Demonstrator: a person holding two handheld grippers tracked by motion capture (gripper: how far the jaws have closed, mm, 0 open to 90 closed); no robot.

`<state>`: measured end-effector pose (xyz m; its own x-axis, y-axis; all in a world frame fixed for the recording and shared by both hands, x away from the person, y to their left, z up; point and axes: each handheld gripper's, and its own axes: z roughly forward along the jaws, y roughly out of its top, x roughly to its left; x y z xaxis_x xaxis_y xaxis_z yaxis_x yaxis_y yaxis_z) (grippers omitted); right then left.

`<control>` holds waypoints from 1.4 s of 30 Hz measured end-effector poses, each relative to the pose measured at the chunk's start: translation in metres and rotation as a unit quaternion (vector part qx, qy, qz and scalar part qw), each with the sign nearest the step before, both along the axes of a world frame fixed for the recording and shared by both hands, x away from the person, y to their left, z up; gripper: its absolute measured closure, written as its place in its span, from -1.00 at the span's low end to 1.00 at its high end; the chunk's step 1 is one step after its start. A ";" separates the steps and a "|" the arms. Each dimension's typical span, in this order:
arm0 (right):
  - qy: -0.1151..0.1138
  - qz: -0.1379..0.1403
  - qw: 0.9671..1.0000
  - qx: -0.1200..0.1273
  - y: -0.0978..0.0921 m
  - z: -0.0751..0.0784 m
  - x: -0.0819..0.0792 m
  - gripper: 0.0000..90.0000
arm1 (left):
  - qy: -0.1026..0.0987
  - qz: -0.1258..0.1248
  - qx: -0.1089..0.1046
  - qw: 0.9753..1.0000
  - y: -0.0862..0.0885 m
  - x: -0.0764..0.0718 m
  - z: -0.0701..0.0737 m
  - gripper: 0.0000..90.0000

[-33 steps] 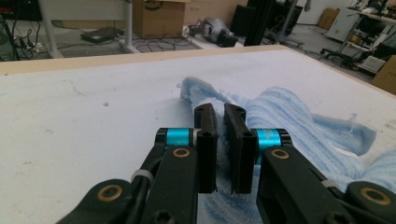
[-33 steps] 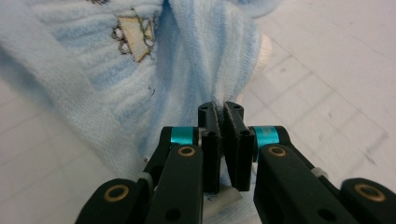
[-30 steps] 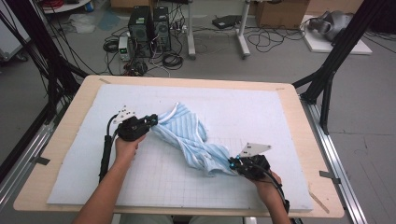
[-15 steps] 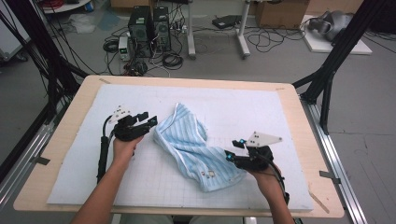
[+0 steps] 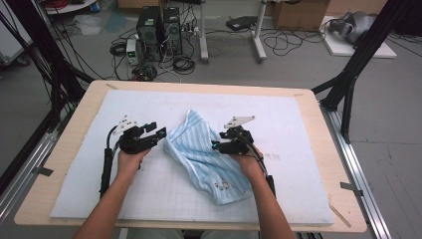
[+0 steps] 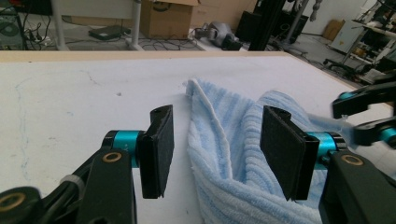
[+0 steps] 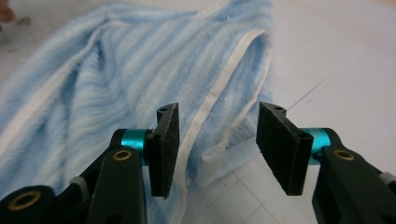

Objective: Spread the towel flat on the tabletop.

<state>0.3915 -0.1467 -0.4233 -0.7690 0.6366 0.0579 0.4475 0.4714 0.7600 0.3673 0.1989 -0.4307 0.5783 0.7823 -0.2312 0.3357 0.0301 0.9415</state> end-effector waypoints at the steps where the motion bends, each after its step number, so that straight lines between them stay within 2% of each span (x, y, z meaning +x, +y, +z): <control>1: -0.005 0.006 1.000 -0.024 0.002 -0.004 0.003 0.79 | 0.000 0.000 0.000 1.000 -0.001 -0.001 0.000 0.00; 2: -0.005 0.006 1.000 -0.024 0.002 -0.004 0.003 0.79 | -0.001 -0.002 0.002 1.000 -0.001 -0.001 0.001 0.00; 4: -0.025 -0.005 0.999 -0.039 -0.001 -0.003 0.004 0.89 | -0.001 -0.004 0.004 1.000 -0.002 -0.002 0.001 0.00; 8: -0.066 -0.055 0.995 -0.042 -0.017 0.006 0.005 0.90 | 0.001 -0.009 0.007 1.000 -0.005 -0.002 0.000 0.01; 11: -0.084 -0.104 0.990 -0.036 -0.034 0.013 0.006 0.90 | 0.004 -0.014 0.009 1.000 -0.009 -0.003 0.000 0.01; 17: -0.108 -0.183 0.977 -0.027 -0.063 0.021 0.009 0.90 | 0.006 -0.022 0.012 1.000 -0.014 -0.004 -0.001 0.01; 21: -0.126 -0.231 0.964 -0.040 -0.080 0.023 0.009 0.89 | 0.009 -0.028 0.013 0.999 -0.017 -0.005 -0.001 0.01; 25: -0.138 -0.303 0.942 -0.035 -0.099 0.027 0.007 0.88 | 0.013 -0.039 0.008 0.999 -0.022 -0.008 -0.001 -0.01; 26: -0.135 -0.314 0.939 -0.031 -0.103 0.027 0.007 0.85 | 0.012 -0.045 0.009 0.999 -0.023 -0.008 -0.001 -0.01; 28: -0.120 -0.320 0.939 -0.024 -0.109 0.024 0.007 0.70 | 0.014 -0.052 0.009 0.998 -0.027 -0.010 -0.001 -0.01; 32: -0.112 -0.302 0.946 -0.022 -0.108 0.023 0.004 0.44 | 0.015 -0.073 0.008 0.997 -0.037 -0.012 0.000 0.03; 36: -0.118 -0.279 0.953 -0.013 -0.105 0.025 -0.004 0.34 | 0.012 -0.099 0.011 0.995 -0.048 -0.015 0.001 0.18; 38: -0.123 -0.265 0.956 -0.007 -0.104 0.026 -0.010 0.30 | 0.002 -0.117 0.018 0.993 -0.054 -0.017 0.001 0.35; 42: -0.131 -0.249 0.960 0.001 -0.106 0.025 -0.023 0.25 | -0.001 -0.144 0.023 0.989 -0.069 -0.020 0.001 0.51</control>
<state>0.3681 -0.2526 -0.3980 -0.3569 0.9293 -0.0946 0.4111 0.2472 0.8774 0.3471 0.1299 -0.4296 0.7787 0.5953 -0.1980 0.3230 -0.1100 0.9400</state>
